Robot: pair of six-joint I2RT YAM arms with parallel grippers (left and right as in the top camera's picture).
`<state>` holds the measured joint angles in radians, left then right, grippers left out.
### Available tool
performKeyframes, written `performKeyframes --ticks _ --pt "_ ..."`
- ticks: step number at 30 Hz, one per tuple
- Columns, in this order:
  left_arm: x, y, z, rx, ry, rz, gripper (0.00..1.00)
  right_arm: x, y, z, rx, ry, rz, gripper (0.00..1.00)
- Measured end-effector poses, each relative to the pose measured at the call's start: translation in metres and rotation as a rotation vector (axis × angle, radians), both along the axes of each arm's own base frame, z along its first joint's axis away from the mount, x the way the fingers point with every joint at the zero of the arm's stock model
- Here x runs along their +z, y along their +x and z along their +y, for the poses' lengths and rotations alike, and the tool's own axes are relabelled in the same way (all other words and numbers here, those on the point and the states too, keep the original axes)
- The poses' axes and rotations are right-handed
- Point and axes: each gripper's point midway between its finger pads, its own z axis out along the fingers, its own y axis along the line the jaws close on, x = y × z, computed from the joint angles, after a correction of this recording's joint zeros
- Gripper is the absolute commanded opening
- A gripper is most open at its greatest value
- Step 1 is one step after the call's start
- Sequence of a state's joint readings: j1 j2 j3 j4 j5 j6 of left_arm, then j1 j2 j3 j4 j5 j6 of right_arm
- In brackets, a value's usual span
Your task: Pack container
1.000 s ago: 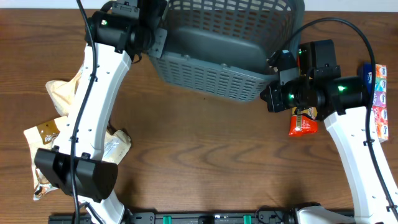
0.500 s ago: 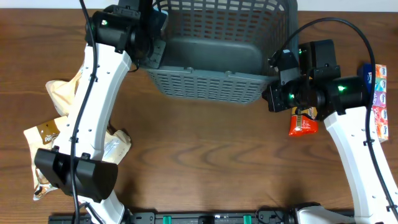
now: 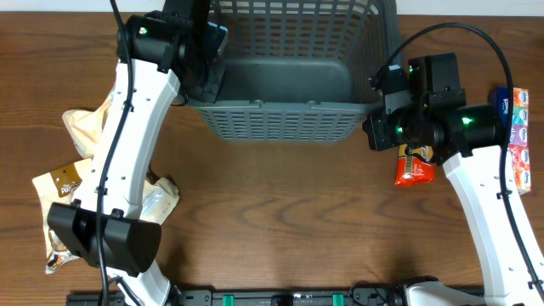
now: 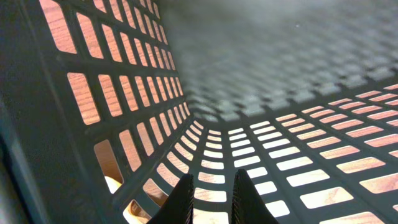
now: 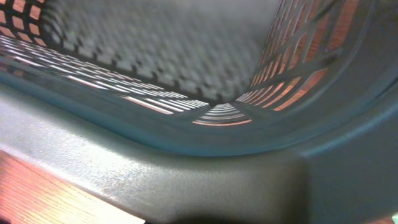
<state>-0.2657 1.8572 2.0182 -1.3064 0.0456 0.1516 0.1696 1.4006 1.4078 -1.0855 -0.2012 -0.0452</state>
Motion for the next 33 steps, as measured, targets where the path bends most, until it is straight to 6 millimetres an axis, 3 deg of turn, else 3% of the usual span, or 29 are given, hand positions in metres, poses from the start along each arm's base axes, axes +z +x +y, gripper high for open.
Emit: performKeyframes --ticks 23,28,33 --pt "-0.0027 -0.0073 0.0021 0.020 0.002 0.034 0.11 0.0030 0.0071 -0.0021 -0.007 -0.013 -0.033 0.01" --pt "-0.0013 -0.0038 0.0009 0.020 -0.003 0.018 0.36 0.0028 0.0068 -0.0020 -0.007 -0.012 -0.032 0.05" --pt "0.0005 0.0018 -0.0004 0.022 -0.009 -0.005 0.42 0.0023 0.0056 -0.0018 0.001 -0.014 -0.028 0.12"
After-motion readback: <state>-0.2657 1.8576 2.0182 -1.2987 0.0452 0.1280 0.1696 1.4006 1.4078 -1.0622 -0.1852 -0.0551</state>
